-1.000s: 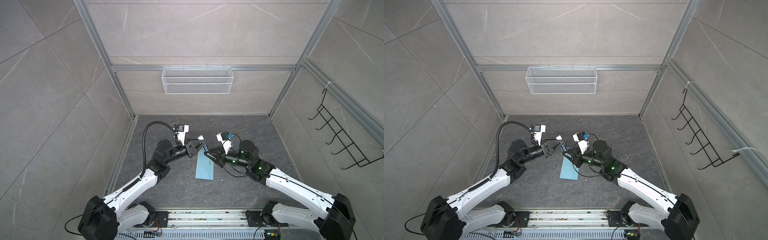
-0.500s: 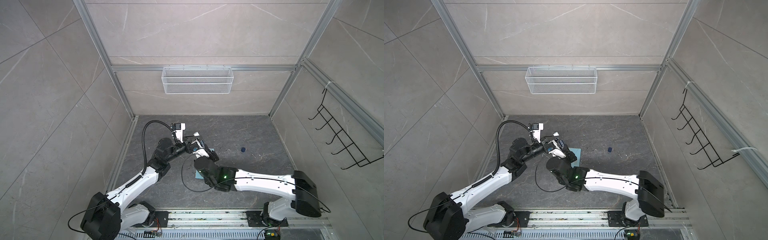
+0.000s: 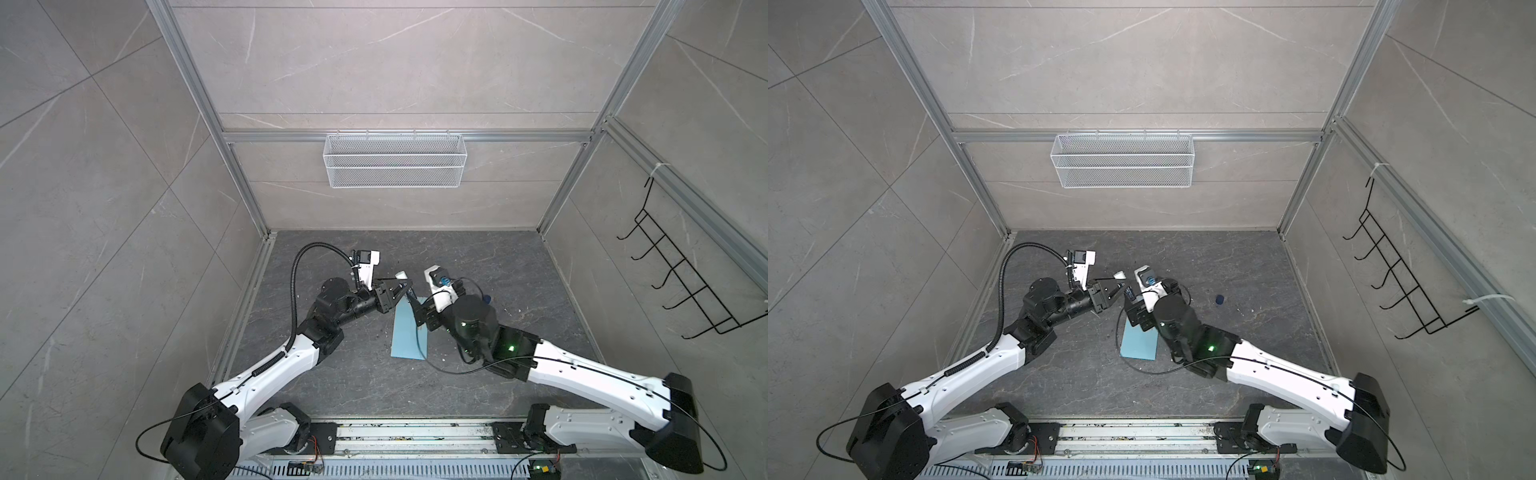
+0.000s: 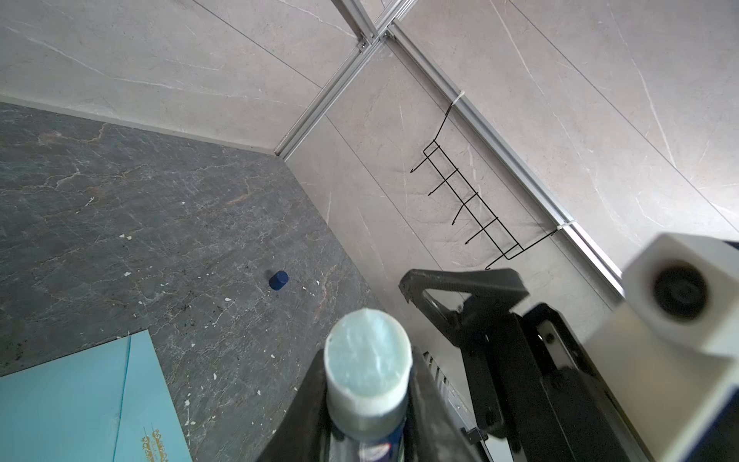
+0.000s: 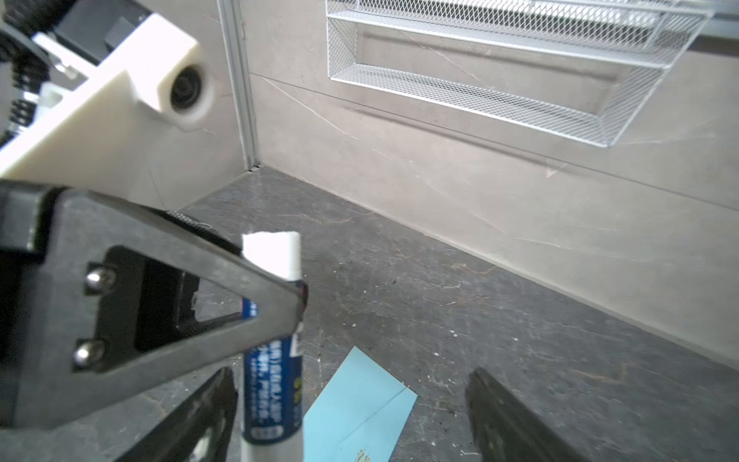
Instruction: Place the letter into the envelope and seal it
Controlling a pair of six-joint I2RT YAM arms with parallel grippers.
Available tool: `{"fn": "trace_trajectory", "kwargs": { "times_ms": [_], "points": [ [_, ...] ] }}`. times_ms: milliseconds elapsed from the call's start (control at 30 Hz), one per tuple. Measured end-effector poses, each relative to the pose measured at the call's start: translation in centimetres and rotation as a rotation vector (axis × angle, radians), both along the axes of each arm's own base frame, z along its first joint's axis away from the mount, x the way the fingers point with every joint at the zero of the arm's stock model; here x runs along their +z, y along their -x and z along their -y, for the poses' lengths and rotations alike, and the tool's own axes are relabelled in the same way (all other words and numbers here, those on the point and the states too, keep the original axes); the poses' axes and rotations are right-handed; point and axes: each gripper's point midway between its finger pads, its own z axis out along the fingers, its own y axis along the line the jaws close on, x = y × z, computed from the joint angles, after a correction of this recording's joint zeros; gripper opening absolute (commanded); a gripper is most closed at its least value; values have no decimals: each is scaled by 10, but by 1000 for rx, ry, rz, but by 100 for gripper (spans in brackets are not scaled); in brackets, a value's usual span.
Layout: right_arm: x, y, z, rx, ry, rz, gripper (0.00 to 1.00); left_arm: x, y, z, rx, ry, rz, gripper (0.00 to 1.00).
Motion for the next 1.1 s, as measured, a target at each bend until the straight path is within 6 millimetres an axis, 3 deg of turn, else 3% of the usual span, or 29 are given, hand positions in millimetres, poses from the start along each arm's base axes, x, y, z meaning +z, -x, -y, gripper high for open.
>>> {"fn": "trace_trajectory", "kwargs": {
  "times_ms": [133,233,367,600,767,1100],
  "points": [
    [-12,12,-3,176,-105,-118,92,9,5,-1,-12,19,16,0],
    [-25,20,-6,280,-160,-213,79,15,9,-1,-29,37,24,0],
    [-35,25,-7,359,-240,-311,70,19,11,0,-41,56,27,0],
    [-22,32,-16,462,-336,-344,59,26,14,1,-61,81,37,0],
    [-24,34,-23,498,-357,-372,48,27,14,1,-63,86,35,0],
    [-18,33,-27,517,-387,-369,38,23,15,3,-79,82,22,0]
  ]
}}
